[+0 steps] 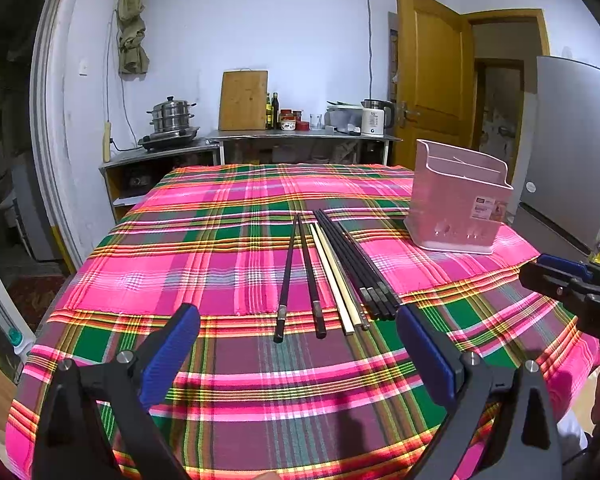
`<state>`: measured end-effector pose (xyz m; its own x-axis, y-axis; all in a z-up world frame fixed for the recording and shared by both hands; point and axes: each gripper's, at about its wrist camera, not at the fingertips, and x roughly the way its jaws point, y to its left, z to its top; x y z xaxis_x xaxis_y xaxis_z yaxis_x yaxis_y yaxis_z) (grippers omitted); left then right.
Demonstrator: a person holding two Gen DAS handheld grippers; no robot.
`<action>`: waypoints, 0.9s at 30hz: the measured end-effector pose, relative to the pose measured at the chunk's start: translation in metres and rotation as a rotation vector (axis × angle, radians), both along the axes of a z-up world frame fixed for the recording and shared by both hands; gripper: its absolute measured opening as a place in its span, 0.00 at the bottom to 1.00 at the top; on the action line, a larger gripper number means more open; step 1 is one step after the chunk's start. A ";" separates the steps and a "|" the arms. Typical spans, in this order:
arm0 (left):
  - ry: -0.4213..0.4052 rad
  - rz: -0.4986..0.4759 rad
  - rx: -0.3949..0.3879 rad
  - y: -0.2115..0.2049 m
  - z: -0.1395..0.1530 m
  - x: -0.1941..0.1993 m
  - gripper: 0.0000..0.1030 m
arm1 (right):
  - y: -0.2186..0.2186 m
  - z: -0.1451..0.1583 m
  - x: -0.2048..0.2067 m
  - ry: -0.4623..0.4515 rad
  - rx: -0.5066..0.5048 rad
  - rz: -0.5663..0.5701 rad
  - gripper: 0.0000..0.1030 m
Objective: Organize utensils
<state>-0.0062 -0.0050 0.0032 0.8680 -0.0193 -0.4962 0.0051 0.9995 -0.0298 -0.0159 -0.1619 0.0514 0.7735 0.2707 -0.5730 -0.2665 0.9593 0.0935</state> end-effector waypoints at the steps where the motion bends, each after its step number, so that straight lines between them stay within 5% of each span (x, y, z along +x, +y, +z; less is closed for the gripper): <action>1: 0.001 -0.001 0.000 0.000 0.000 0.000 0.98 | 0.000 0.000 0.000 -0.001 0.001 -0.001 0.49; 27: -0.009 -0.013 -0.002 -0.004 0.001 -0.001 0.97 | -0.003 0.001 -0.001 -0.005 0.007 -0.011 0.49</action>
<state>-0.0075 -0.0088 0.0040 0.8721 -0.0314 -0.4883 0.0184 0.9993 -0.0314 -0.0170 -0.1647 0.0521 0.7793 0.2664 -0.5672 -0.2564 0.9615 0.0993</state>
